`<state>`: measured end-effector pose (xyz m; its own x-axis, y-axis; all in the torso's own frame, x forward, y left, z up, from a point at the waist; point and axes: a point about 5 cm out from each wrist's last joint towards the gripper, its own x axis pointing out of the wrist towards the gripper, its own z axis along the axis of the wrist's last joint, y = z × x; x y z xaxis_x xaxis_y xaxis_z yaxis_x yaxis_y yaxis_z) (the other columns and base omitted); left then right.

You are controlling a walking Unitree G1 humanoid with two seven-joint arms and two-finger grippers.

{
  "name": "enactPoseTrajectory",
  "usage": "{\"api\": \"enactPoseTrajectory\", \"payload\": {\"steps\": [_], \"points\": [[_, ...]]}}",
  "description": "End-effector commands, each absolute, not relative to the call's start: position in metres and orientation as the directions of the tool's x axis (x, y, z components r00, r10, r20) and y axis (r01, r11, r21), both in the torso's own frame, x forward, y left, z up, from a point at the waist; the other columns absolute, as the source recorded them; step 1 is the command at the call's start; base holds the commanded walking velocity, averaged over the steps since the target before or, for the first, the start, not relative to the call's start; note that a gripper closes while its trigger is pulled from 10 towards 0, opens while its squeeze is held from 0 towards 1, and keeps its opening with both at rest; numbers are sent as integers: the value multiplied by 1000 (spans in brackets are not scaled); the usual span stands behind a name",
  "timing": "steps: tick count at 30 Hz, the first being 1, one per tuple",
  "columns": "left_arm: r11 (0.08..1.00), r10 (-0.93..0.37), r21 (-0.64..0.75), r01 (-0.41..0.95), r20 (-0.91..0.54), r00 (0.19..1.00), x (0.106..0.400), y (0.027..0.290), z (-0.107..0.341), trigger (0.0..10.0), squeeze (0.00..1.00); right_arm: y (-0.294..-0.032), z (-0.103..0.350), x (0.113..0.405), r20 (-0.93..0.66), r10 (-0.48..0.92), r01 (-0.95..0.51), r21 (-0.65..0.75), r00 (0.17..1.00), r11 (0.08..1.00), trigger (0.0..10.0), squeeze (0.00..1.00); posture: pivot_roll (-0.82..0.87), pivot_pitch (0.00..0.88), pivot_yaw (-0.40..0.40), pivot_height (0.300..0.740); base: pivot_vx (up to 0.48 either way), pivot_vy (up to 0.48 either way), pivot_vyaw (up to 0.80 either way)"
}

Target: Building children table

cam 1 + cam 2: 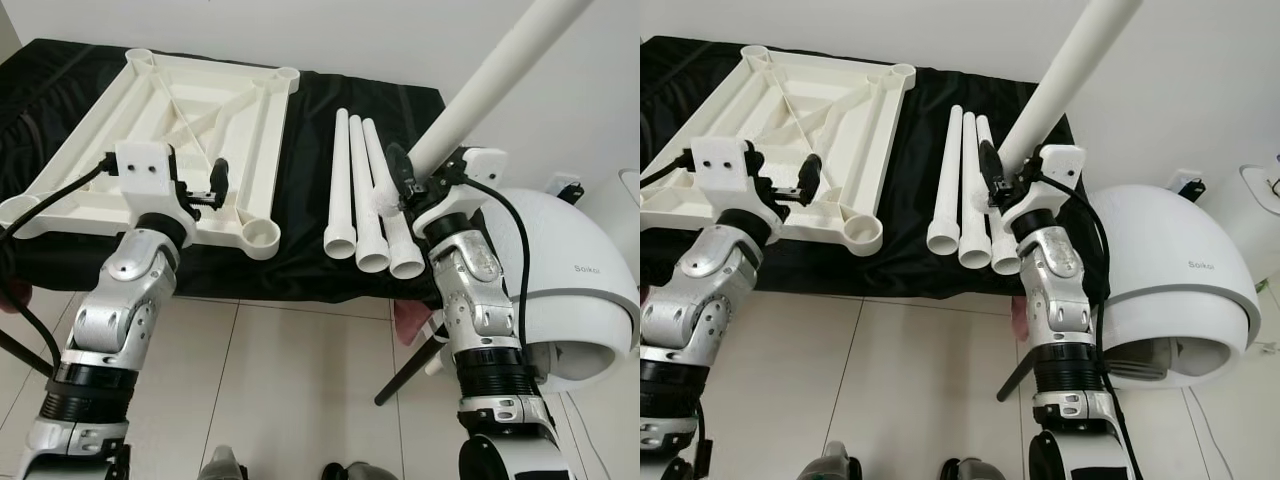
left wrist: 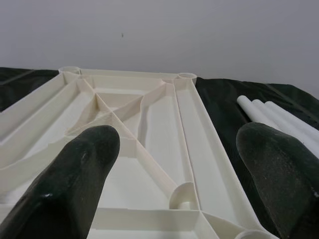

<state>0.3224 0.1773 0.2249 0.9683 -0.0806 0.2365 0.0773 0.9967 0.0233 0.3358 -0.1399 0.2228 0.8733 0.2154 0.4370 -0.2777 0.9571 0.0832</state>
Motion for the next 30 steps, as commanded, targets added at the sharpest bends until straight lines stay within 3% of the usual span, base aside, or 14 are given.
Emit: {"api": "enactPoseTrajectory", "payload": {"steps": [1, 12, 30], "points": [[997, -78, 39, 71, 248, 966, 319, 178, 222, 10000, 0, -142, 225, 331, 462, 202, -260, 67, 864, 963, 10000, 0, 11, 44, -48, 740, 0, 0, 0], [998, -62, 25, 58, 233, 971, 318, 178, 214, 10000, 0, -134, 217, 329, 452, 207, -249, 34, 868, 968, 10000, 0, 15, 40, -49, 740, 0, 0, 0], [998, -55, 25, 51, 222, 974, 316, 181, 211, 10000, 0, -130, 211, 328, 440, 213, -247, 22, 873, 969, 10000, 0, 21, 32, -57, 740, 0, 406, 0]]}}
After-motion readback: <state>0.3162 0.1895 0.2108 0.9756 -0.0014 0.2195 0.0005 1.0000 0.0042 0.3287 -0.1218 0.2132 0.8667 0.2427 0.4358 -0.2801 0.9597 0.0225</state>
